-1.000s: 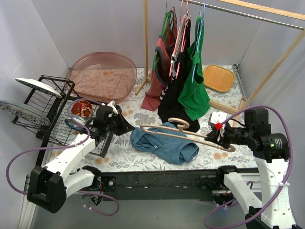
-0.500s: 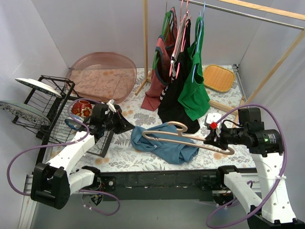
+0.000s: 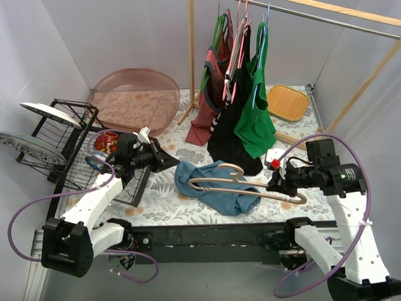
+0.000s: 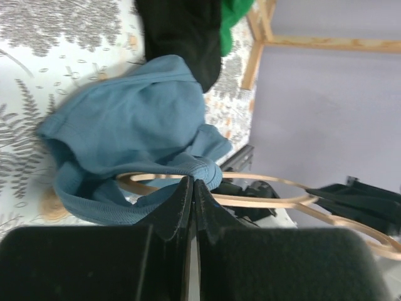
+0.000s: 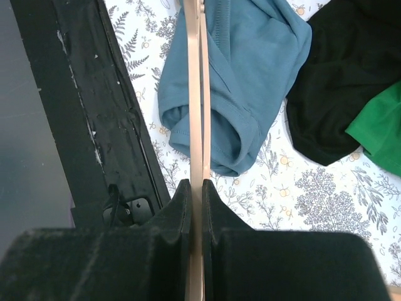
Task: Place the tank top on the hanger
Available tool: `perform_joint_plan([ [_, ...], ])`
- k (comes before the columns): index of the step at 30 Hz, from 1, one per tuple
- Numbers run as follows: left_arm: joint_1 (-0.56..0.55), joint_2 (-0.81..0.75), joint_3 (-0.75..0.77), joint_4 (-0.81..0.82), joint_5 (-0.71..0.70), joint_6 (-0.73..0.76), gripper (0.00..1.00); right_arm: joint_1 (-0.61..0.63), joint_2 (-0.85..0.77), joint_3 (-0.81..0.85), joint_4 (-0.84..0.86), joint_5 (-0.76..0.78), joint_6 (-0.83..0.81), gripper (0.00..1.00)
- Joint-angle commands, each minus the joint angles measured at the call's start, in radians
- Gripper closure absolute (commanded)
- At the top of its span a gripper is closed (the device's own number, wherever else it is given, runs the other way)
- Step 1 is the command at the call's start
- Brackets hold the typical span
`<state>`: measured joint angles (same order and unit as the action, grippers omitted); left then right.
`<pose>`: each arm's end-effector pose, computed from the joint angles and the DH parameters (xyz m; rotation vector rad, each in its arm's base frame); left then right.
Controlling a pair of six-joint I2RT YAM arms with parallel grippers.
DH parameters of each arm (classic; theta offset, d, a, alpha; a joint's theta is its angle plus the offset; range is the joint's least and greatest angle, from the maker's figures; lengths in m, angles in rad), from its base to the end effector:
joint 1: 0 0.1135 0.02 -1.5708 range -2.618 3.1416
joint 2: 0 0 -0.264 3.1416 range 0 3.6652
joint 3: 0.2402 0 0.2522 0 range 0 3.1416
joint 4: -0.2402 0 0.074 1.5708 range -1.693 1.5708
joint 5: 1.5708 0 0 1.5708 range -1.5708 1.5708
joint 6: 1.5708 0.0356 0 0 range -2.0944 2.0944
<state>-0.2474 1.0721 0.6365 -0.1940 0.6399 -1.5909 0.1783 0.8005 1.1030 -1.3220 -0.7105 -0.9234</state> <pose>0.2120 -0.0755 0.2360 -1.2728 2.3037 -1.5713 0.0992 0.0415 0.3472 -1.4256 1.8544 0.5643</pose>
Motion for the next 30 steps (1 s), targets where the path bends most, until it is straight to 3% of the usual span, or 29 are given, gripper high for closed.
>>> perform_joint_plan([
  [1, 0.010, -0.040, -0.011, 0.102, 0.112, -0.098, 1.00, 0.004, 0.011, 0.001, 0.087, -0.041, 0.032, 0.99],
  [12, 0.042, -0.121, -0.034, 0.064, 0.156, -0.136, 1.00, 0.007, 0.026, -0.035, 0.395, -0.096, 0.233, 0.99],
  [19, 0.053, -0.141, -0.057, 0.218, 0.227, -0.320, 1.00, 0.015, 0.026, -0.133, 0.477, -0.291, 0.245, 0.99],
  [26, 0.053, -0.170, 0.000, 0.239, 0.221, -0.348, 1.00, 0.027, 0.025, -0.221, 0.644, -0.428, 0.307, 0.99],
  [28, 0.054, -0.173, 0.080, 0.098, 0.173, -0.282, 0.90, 0.026, 0.019, -0.245, 0.693, -0.437, 0.333, 0.99],
  [30, 0.053, -0.178, 0.158, -0.026, 0.076, -0.123, 0.79, 0.027, 0.003, -0.255, 0.713, -0.435, 0.342, 0.99],
])
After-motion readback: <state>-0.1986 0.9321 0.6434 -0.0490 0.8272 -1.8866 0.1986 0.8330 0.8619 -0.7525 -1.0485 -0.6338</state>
